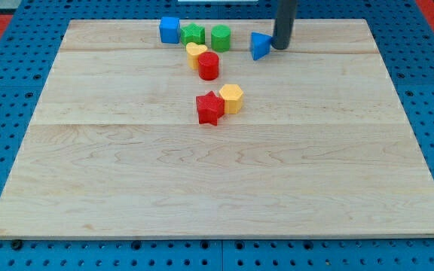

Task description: Move the yellow hexagon to the right side of the red star

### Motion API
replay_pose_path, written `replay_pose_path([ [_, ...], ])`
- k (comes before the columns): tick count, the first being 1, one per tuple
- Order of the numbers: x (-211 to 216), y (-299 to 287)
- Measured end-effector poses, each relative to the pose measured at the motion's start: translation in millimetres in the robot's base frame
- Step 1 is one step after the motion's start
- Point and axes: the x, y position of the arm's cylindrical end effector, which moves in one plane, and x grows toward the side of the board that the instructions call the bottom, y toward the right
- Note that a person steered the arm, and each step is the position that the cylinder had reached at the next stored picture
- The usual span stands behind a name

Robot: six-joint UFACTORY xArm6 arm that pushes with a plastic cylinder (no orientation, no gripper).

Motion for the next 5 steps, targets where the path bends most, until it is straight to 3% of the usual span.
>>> replay_pose_path([
  [1,-13.0,-32.0],
  [2,-11.0,13.4],
  [5,18.7,5.2],
])
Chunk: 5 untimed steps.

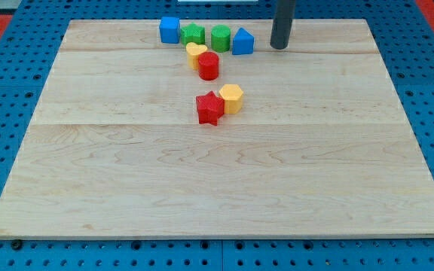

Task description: Move the yellow hexagon to the right side of the red star

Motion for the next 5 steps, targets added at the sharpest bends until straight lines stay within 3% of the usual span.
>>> replay_pose_path([
  [3,79.2,-83.9],
  [5,108.6,-82.2],
])
